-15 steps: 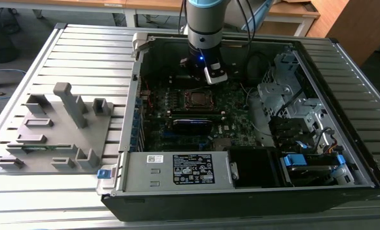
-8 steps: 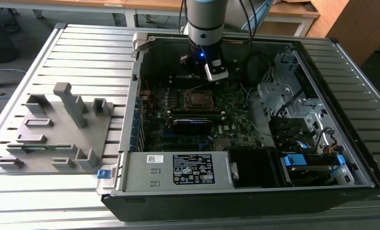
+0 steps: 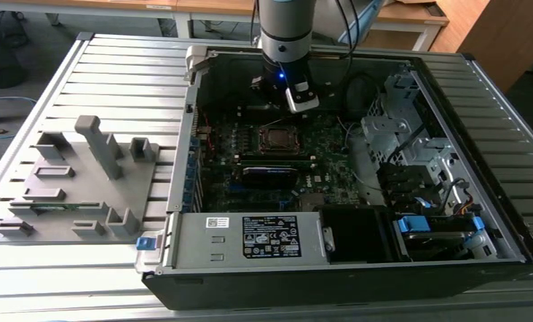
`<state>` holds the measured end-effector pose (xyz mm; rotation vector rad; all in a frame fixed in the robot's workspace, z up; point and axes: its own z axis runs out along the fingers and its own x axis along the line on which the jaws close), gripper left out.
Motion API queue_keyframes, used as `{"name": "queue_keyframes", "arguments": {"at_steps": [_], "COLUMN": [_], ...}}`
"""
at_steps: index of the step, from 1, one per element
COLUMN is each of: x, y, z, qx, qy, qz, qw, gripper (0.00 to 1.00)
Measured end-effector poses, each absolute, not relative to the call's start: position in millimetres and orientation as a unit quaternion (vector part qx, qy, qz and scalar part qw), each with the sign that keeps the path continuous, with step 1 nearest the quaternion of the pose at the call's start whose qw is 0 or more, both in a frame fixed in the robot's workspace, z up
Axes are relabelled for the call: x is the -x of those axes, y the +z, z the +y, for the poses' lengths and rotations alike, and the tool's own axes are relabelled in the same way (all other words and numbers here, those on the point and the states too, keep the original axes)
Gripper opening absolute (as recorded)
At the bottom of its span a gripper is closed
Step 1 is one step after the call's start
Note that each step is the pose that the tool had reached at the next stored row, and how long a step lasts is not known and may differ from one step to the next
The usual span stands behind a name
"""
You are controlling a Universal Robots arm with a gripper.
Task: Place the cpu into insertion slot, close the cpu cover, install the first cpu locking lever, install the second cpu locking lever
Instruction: 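Install the first cpu locking lever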
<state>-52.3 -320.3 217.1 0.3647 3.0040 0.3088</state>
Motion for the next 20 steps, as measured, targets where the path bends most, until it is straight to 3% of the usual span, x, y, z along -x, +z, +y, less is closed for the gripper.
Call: {"name": "queue_keyframes", "arguments": {"at_steps": [11,20], "x": [56.4,57.9], "y": [214.2,213.8], "z": [-320.4,-320.0], "qx": [-0.162,-0.175], "qy": [0.099,0.098], "qz": [0.98,0.978], "qw": [0.061,0.062], "gripper": [0.11,0.11]}}
